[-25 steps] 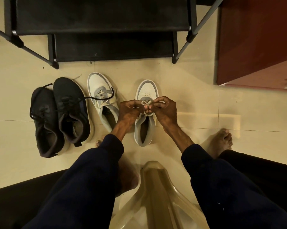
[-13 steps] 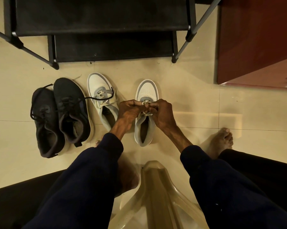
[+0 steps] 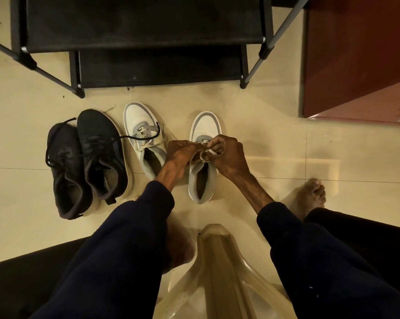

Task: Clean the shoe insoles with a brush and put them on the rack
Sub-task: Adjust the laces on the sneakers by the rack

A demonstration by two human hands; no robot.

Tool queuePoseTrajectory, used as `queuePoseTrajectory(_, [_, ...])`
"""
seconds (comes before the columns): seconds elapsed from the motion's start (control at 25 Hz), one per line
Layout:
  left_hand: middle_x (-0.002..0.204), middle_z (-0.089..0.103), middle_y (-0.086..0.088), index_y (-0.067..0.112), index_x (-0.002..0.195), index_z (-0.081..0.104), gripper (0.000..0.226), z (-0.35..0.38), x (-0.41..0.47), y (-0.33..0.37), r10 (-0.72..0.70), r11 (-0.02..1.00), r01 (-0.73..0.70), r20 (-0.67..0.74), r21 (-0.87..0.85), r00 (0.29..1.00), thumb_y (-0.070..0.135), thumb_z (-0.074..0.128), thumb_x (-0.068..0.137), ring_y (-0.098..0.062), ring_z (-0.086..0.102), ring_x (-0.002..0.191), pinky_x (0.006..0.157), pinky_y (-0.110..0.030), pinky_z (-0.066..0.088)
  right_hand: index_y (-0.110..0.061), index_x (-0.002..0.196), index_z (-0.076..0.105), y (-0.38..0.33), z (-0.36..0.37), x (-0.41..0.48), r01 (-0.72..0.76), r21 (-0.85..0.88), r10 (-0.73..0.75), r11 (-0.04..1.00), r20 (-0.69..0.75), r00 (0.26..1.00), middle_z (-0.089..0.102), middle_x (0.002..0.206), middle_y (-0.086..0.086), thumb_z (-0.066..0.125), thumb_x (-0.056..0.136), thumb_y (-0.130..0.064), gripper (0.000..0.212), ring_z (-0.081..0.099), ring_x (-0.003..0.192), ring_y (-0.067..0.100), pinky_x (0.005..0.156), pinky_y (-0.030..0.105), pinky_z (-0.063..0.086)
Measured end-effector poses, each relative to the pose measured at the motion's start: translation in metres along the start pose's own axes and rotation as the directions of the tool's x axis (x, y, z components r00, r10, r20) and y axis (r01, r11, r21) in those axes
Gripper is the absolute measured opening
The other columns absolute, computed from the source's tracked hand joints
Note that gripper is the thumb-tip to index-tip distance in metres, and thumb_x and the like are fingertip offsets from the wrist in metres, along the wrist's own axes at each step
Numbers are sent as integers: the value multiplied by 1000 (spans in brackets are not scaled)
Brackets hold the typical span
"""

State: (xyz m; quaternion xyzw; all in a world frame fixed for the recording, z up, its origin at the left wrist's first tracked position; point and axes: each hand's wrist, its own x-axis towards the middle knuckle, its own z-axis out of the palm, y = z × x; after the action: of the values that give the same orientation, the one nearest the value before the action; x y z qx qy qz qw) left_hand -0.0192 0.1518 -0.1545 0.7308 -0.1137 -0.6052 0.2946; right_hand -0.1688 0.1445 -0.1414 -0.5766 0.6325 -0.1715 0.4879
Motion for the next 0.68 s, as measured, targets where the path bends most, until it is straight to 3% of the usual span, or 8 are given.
queuePoseTrajectory(0.12, [70,73,-14,1,77,74,12,-1,1,3,-64,998,64,-13,-8,998,5,85,75,-22,70,59,64,-31,63,-9,90,77,2,4,-2,95,-44,-95,995,-11,995,74,84,-4,89,75,-11,19,65,73,-5,69,7,48])
queuePoseTrajectory(0.32, [70,72,-16,-2,79,73,14,-5,6,0,-96,995,96,-9,-16,995,6,84,76,-22,69,54,60,-30,61,-11,92,74,6,7,-8,277,-282,-279,919,32,960,73,92,3,79,87,-21,12,62,90,20,76,34,52])
queuePoseTrajectory(0.4, [70,72,-15,-1,78,73,13,-6,8,-3,-96,995,96,-31,-13,995,7,83,78,-22,68,54,61,-31,60,-14,89,71,7,6,-11,316,-314,-334,895,-2,943,68,94,2,77,87,-18,7,57,92,20,76,33,49])
queuePoseTrajectory(0.52, [70,69,-10,2,81,70,11,-13,17,-8,-80,996,76,-98,-37,992,8,78,86,-20,63,59,56,-26,55,-17,87,71,19,-2,-22,230,-196,-258,953,-128,958,63,96,-4,80,83,-13,11,56,97,15,79,26,47])
queuePoseTrajectory(0.68, [76,69,-10,5,81,65,14,-24,29,-22,-59,994,45,-140,-97,988,8,74,92,-18,66,64,49,-20,53,-16,85,71,49,-17,-49,48,-63,-61,997,-224,973,63,91,-7,80,83,-10,11,61,91,14,74,38,55])
